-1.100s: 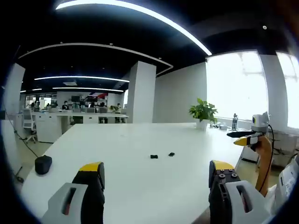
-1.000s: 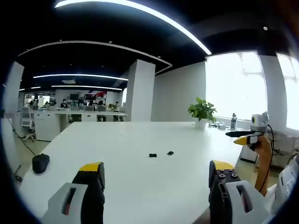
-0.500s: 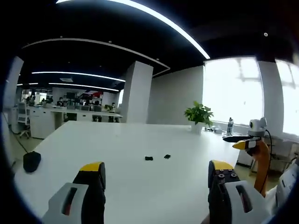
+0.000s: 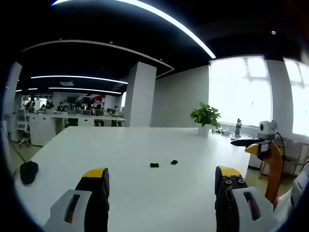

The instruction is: Snap the two parts of the plastic buckle together until the buckle closes and remains connected.

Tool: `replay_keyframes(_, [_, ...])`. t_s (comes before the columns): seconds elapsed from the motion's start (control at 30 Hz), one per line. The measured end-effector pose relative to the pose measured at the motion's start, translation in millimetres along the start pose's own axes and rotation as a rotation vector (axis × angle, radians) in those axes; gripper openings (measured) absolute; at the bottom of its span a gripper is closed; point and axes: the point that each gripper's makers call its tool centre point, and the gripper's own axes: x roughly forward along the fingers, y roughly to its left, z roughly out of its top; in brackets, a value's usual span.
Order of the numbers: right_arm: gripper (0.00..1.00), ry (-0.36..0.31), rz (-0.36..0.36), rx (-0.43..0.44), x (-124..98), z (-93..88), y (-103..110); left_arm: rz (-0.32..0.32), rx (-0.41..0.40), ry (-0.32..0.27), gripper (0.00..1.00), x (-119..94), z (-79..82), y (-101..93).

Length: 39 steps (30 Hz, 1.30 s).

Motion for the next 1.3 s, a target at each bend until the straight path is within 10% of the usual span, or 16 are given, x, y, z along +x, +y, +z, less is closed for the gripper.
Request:
replay_keyframes(0.3, [0.91, -0.028, -0.016, 0.03, -4.6, -3.9, -14.3, -0.037, 0.051, 0.058, 0.89, 13.8, -3.1, -7.5])
replay_keyframes(0.5, [0.92, 0.007, -0.112, 0.024, -10.5, -10.3, -30.8, -0.206, 0.018, 0.021, 0.9, 23.5, 1.7, -29.8])
replay_keyframes(1.3, [0.91, 0.003, -0.088, 0.019, -8.3, -8.4, -27.7, -0.438, 0.062, 0.084, 0.83, 58.8, 5.0, -44.8])
